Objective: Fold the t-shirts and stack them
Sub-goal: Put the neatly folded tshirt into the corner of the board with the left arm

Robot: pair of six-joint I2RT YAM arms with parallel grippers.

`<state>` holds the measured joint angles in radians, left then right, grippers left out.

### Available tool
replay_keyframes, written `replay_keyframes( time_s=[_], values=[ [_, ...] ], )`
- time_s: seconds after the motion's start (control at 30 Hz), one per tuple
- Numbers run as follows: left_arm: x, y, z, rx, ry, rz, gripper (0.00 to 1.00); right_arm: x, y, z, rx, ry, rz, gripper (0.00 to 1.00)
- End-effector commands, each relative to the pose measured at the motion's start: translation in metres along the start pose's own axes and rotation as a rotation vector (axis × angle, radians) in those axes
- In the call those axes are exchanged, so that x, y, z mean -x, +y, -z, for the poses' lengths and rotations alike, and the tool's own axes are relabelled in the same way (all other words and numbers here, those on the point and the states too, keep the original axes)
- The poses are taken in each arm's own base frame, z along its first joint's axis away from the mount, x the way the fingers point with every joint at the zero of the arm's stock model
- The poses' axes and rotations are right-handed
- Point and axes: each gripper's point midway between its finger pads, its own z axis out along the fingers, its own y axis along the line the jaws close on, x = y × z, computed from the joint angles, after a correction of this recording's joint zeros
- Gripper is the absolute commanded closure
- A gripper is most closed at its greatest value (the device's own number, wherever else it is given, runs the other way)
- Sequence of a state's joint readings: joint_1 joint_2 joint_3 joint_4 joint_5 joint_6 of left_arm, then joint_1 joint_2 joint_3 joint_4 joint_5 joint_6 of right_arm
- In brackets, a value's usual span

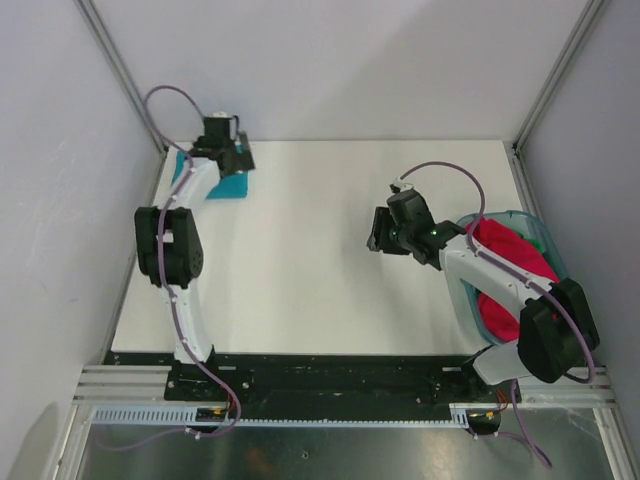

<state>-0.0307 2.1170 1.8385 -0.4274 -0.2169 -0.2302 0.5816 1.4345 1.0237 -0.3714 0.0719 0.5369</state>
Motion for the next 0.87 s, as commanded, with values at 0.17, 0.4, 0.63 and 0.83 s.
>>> replay_keyframes(
  time_s=[0.17, 0.4, 0.63, 0.83],
  values=[
    [-0.116, -0.137, 0.145, -0.333, 0.104, -0.136, 0.0, 0.04, 0.001, 0.038, 0.015, -0.143, -0.016, 0.45],
    [-0.173, -0.157, 0.239, -0.513, 0.113, -0.205, 0.0, 0.037, -0.008, 0.046, 0.01, -0.168, -0.062, 0.44],
    [-0.178, -0.143, 0.267, -0.545, 0.073, -0.179, 0.01, 0.031, -0.014, 0.046, -0.012, -0.16, -0.078, 0.43],
    [-0.169, -0.145, 0.277, -0.575, 0.048, -0.174, 0.01, 0.032, -0.017, 0.045, -0.03, -0.171, -0.087, 0.42]
  ],
)
